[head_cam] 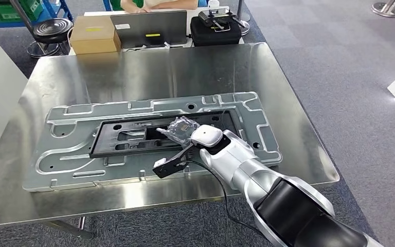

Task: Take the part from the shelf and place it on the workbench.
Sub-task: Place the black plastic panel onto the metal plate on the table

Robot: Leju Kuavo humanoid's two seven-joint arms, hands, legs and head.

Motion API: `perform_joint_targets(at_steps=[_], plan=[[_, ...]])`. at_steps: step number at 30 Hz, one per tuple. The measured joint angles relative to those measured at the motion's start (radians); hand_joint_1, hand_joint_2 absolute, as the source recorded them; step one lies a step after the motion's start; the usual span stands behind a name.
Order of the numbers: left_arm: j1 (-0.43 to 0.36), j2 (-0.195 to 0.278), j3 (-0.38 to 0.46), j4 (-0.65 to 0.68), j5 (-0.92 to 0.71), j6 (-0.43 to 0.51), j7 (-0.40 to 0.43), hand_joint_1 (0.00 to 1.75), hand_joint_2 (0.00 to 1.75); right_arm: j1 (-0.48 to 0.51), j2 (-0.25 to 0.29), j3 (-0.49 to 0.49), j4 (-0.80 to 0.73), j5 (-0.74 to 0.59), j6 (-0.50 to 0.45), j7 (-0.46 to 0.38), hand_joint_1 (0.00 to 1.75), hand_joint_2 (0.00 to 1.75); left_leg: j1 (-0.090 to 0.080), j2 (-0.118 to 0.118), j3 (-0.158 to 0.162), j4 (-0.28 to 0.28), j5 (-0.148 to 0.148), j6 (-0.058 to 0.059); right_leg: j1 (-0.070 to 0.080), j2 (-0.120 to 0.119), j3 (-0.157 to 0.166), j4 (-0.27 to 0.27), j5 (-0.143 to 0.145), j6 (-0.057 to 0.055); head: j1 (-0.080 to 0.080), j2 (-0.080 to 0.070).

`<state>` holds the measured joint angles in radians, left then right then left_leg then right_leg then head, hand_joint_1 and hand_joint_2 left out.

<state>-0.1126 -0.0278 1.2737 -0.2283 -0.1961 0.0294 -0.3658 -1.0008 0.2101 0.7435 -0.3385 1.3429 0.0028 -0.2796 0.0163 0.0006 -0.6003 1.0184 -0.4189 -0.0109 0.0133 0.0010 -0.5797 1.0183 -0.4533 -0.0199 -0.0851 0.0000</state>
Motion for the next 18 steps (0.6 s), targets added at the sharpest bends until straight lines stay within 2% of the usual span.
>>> perform_joint_targets(at_steps=[2, 3, 4, 6, 7, 8, 9, 11, 13, 16, 18], plan=[[0.0, -0.001, 0.0, 0.0, 0.0, 0.002, -0.006, 0.0, 0.0, 0.005, -0.001, -0.001, 0.0, -0.021, -0.035, -0.008, 0.0, 0.0, 0.001, 0.001, -0.001, 0.002, -0.004, -0.01, -0.006, 0.0, 0.005, -0.014, 0.01, -0.003, 0.0, 0.0], [0.001, -0.002, 0.0, 0.0, 0.0, 0.003, -0.008, 0.0, 0.0, 0.008, -0.001, -0.003, 0.0, -0.033, -0.054, -0.013, 0.0, 0.0, 0.001, 0.0, -0.01, 0.022, -0.02, -0.015, -0.01, -0.001, 0.006, -0.021, 0.016, -0.007, 0.0, 0.0], [0.001, -0.002, 0.0, 0.0, 0.0, 0.003, -0.009, 0.0, 0.0, 0.01, -0.001, -0.006, 0.0, -0.042, -0.073, -0.019, 0.0, 0.0, 0.001, 0.0, -0.029, 0.063, -0.047, -0.019, -0.013, -0.001, 0.006, -0.026, 0.021, -0.009, 0.0, 0.0], [0.002, -0.001, 0.0, 0.0, 0.0, 0.004, -0.012, 0.0, 0.0, 0.017, -0.002, -0.014, -0.002, -0.059, -0.11, -0.033, 0.0, 0.0, 0.002, 0.0, -0.083, 0.187, -0.11, -0.026, -0.012, -0.001, 0.001, -0.026, 0.023, -0.013, 0.0, 0.0], [0.003, -0.001, 0.0, 0.0, 0.0, 0.004, -0.013, 0.0, 0.0, 0.023, -0.003, -0.019, -0.005, -0.069, -0.13, -0.042, 0.0, 0.0, 0.003, 0.0, -0.104, 0.237, -0.127, -0.029, -0.012, -0.001, 0.0, -0.025, 0.023, -0.013, 0.0, 0.0], [0.004, 0.0, 0.0, 0.0, 0.0, 0.003, -0.015, 0.0, 0.0, 0.03, -0.004, -0.025, -0.01, -0.082, -0.153, -0.054, 0.0, 0.0, 0.004, 0.0, -0.111, 0.257, -0.126, -0.031, -0.011, -0.001, -0.001, -0.023, 0.023, -0.013, 0.0, 0.0], [0.005, 0.0, 0.0, 0.0, 0.0, 0.001, -0.016, 0.0, 0.0, 0.037, -0.005, -0.032, -0.02, -0.099, -0.177, -0.069, 0.0, 0.0, 0.005, 0.001, -0.101, 0.239, -0.106, -0.032, -0.012, 0.0, -0.002, -0.021, 0.022, -0.012, 0.0, 0.0], [0.006, 0.001, 0.0, 0.0, 0.0, -0.005, -0.018, 0.0, 0.0, 0.047, -0.009, -0.054, -0.053, -0.154, -0.214, -0.109, 0.0, 0.0, 0.006, 0.001, -0.041, 0.119, -0.044, -0.031, -0.013, 0.0, -0.003, -0.015, 0.018, -0.008, 0.0, 0.0], [0.004, 0.002, 0.0, 0.0, 0.0, -0.012, -0.02, 0.0, 0.0, 0.063, -0.018, -0.082, -0.111, -0.22, -0.227, -0.147, 0.0, 0.0, 0.003, 0.0, 0.008, 0.019, -0.017, -0.022, -0.01, 0.001, -0.007, -0.006, 0.014, 0.001, 0.0, 0.0], [0.003, 0.004, 0.0, 0.0, -0.001, -0.015, -0.02, 0.0, 0.0, 0.092, -0.041, -0.113, -0.205, -0.27, -0.218, -0.17, 0.0, 0.0, -0.001, -0.002, 0.015, -0.001, -0.02, -0.003, -0.007, 0.0, -0.013, -0.004, 0.014, 0.014, 0.0, 0.0], [0.004, 0.004, 0.0, 0.0, 0.0, -0.016, -0.021, 0.0, 0.0, 0.111, -0.056, -0.131, -0.258, -0.313, -0.224, -0.189, 0.0, 0.0, 0.001, -0.001, 0.016, -0.006, -0.017, 0.008, -0.009, 0.0, -0.017, 0.008, 0.002, 0.025, 0.0, 0.0]])
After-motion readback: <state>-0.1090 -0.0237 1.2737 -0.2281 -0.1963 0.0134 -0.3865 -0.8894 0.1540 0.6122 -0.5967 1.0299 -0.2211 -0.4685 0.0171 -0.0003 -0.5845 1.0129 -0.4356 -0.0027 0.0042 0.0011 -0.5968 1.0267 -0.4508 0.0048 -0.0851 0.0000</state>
